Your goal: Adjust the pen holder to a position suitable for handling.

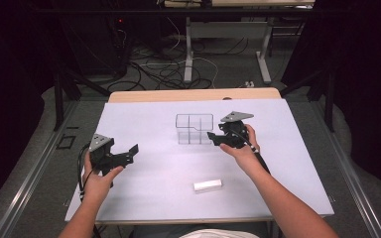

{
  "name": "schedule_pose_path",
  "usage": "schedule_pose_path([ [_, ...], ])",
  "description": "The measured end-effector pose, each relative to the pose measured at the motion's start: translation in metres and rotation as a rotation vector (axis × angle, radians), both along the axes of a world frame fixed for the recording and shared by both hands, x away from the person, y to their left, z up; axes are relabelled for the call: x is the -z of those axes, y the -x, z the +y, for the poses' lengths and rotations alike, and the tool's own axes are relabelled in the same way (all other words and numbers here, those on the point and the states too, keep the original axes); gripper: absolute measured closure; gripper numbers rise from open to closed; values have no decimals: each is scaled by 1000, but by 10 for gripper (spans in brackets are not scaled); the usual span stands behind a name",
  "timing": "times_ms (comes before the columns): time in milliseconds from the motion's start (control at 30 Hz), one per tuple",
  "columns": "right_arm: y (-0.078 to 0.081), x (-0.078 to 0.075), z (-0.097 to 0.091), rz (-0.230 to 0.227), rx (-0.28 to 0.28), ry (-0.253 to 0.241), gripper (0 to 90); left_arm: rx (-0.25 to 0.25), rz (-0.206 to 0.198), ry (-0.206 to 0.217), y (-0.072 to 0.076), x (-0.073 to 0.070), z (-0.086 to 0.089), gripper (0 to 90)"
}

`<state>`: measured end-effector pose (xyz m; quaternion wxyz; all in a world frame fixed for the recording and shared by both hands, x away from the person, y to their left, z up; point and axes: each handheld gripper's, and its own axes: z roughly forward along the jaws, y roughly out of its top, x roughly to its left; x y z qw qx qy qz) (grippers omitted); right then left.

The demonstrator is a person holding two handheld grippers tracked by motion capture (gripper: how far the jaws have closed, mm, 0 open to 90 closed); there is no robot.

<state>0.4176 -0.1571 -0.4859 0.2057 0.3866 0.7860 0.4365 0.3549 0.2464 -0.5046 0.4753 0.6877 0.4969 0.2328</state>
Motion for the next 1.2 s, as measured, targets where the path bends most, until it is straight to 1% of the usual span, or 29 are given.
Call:
schedule_pose_path([
  [33,0,0,0,0,0,0,420,0,0,0,0,0,0,5],
  [67,1,0,-1,2,-9,14,415,1,0,0,0,0,0,5],
  [100,4,1,-1,-5,-28,20,398,0,0,-1,0,0,0,5],
  [133,5,1,-1,-7,-35,24,394,0,1,-1,0,0,0,5],
  [200,7,2,-1,-2,-53,24,382,0,4,-2,0,0,0,5],
  [300,10,2,-1,1,-64,38,366,-1,4,-5,-1,1,0,5],
  [333,13,3,0,17,-74,51,355,-1,5,-6,-1,1,0,5],
  [367,14,3,0,26,-84,51,340,0,5,-6,0,0,0,5],
  [400,14,3,0,26,-84,51,340,0,4,-7,0,0,0,5],
  [433,17,4,1,37,-104,65,324,0,3,-6,0,0,0,5],
  [467,17,4,1,37,-104,65,324,0,4,-7,0,0,0,5],
  [500,19,4,1,48,-110,83,320,0,1,-6,0,0,0,5],
  [533,21,6,2,45,-127,96,308,-1,-2,-3,0,0,-1,5],
  [600,22,7,1,49,-140,121,309,1,-2,-9,-1,0,-1,5],
  [633,22,7,1,49,-140,121,309,1,-2,-11,-1,0,-1,5],
  [667,23,9,0,62,-149,129,308,1,-1,-13,-1,1,0,5],
  [700,23,9,0,62,-149,129,308,1,2,-12,-1,1,0,5],
  [733,24,10,-1,71,-157,130,306,0,4,-11,-1,1,0,5],
  [800,24,11,-2,71,-159,137,300,0,5,-9,-1,1,1,5],
  [833,24,13,-2,69,-163,140,269,0,6,-10,-1,1,1,5],
  [867,23,12,-3,88,-171,153,268,2,7,-12,-1,1,1,5],
  [967,23,14,-1,85,-187,167,256,4,4,-16,-2,2,0,5],
  [1000,24,14,-1,99,-199,191,241,5,6,-17,-2,2,0,5],
  [1067,25,15,1,99,-204,220,213,9,12,-17,-2,3,-1,5],
  [1100,26,15,2,113,-220,253,192,10,12,-19,-3,3,-1,5],
  [1133,26,15,2,113,-220,253,192,9,12,-20,-3,4,-1,5],
  [1167,26,16,3,105,-240,267,184,10,13,-23,-3,4,-1,6],
  [1200,27,16,4,104,-235,272,176,10,13,-27,-3,4,-1,8],
])
